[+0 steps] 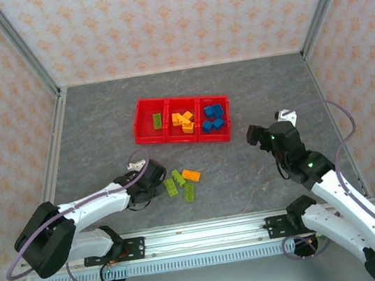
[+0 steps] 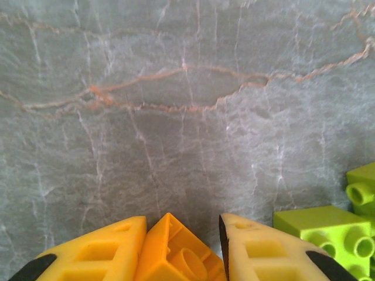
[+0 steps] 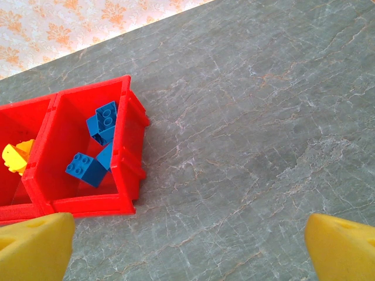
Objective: Sort the legos into containers by color
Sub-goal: Pick up the lego from the middle-left of the table, then place the lego in the container.
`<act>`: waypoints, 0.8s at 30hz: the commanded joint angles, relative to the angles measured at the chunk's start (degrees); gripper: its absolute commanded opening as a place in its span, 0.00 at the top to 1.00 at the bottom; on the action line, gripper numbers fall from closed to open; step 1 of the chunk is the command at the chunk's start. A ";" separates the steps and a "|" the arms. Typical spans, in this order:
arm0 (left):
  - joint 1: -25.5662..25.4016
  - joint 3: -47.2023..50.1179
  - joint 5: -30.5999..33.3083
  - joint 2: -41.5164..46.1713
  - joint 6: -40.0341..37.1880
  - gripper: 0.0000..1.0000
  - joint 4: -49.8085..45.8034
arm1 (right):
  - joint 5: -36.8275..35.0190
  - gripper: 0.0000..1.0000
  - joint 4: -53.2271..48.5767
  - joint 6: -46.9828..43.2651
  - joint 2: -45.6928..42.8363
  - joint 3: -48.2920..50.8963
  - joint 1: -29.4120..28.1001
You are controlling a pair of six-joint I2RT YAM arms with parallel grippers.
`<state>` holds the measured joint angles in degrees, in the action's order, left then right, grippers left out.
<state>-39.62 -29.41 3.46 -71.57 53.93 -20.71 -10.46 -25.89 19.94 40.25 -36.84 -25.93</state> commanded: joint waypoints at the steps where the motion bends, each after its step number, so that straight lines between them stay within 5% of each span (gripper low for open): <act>1: 0.68 -1.64 2.63 2.67 -1.89 0.78 2.39 | -0.52 0.00 0.23 0.37 -0.17 0.26 -0.08; 9: 0.68 -14.06 8.30 2.16 -8.05 0.81 -1.91 | -0.68 0.00 0.14 0.44 -0.22 0.18 -0.08; 16: 1.85 -29.61 11.82 -9.34 -15.02 0.80 -7.84 | -0.46 0.00 0.14 0.40 -0.26 0.18 -0.08; 24: 5.45 -43.20 5.90 -23.53 -21.19 0.79 -8.34 | -0.43 0.00 0.22 0.36 -0.25 0.16 -0.13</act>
<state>-34.70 -68.79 11.09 -92.12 36.82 -26.63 -10.46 -25.89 19.94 40.25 -36.84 -25.93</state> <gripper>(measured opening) 0.302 0.998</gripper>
